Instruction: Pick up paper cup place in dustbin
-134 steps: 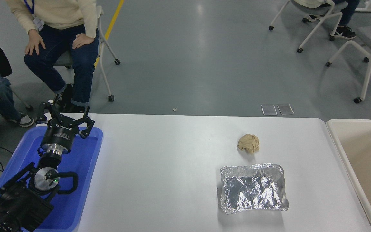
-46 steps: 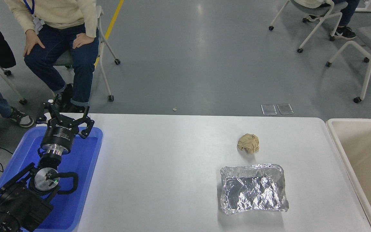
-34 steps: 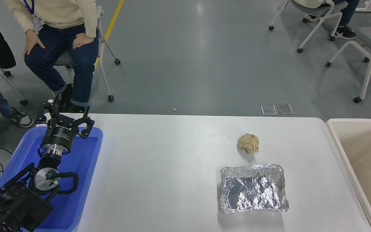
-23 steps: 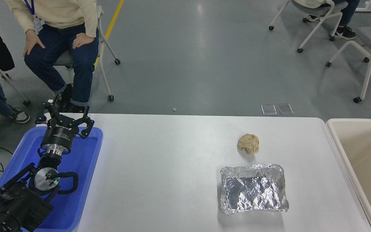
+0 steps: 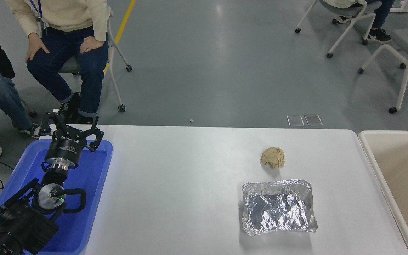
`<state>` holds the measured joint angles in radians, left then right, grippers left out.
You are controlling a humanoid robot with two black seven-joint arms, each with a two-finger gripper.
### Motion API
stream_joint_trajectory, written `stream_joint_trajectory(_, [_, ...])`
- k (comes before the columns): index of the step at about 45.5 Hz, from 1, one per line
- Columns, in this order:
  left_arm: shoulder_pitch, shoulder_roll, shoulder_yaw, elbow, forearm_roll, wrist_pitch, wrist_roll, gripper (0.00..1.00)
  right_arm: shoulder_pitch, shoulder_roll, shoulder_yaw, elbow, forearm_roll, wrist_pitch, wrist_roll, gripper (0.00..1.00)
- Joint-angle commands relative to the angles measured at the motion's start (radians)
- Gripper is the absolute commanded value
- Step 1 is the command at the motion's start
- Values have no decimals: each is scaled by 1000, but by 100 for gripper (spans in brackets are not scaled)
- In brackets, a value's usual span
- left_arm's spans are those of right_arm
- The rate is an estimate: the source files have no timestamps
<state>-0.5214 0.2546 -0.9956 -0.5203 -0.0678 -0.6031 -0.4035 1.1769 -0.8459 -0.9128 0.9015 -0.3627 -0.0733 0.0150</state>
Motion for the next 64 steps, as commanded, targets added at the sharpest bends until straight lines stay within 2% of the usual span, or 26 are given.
stream_joint_trajectory(1, [0, 0, 0, 0, 0, 0, 0, 100, 302, -13, -308, 253, 4, 87, -1, 100])
stream_joint_trajectory(5, [0, 0, 0, 0, 0, 0, 0, 100, 410, -2, -389, 296, 10, 182, -3, 100])
stream_joint_trajectory(10, [0, 0, 0, 0, 0, 0, 0, 100, 544, 36, -478, 306, 10, 412, -4, 100])
stream_joint_trajectory(17, [0, 0, 0, 0, 0, 0, 0, 100, 720, 210, -598, 303, 11, 798, -3, 100])
stream_joint_trajectory(19, [0, 0, 0, 0, 0, 0, 0, 100, 759, 220, -601, 303, 13, 855, -3, 100])
stream_joint_trajectory(24, [0, 0, 0, 0, 0, 0, 0, 100, 852, 244, -600, 309, 13, 859, -3, 100])
stream_joint_trajectory(36, [1, 0, 0, 0, 0, 0, 0, 100, 1033, 392, -578, 367, 19, 859, 0, 100])
stream_joint_trajectory(45, [0, 0, 0, 0, 0, 0, 0, 100, 1142, 455, -549, 444, 102, 859, 0, 100])
stream_joint_trajectory(54, [0, 0, 0, 0, -1, 2, 0, 100, 1187, 513, -482, 474, 166, 859, 0, 100])
stream_joint_trajectory(64, [1, 0, 0, 0, 0, 2, 0, 100, 1189, 580, -465, 507, 154, 859, 0, 100])
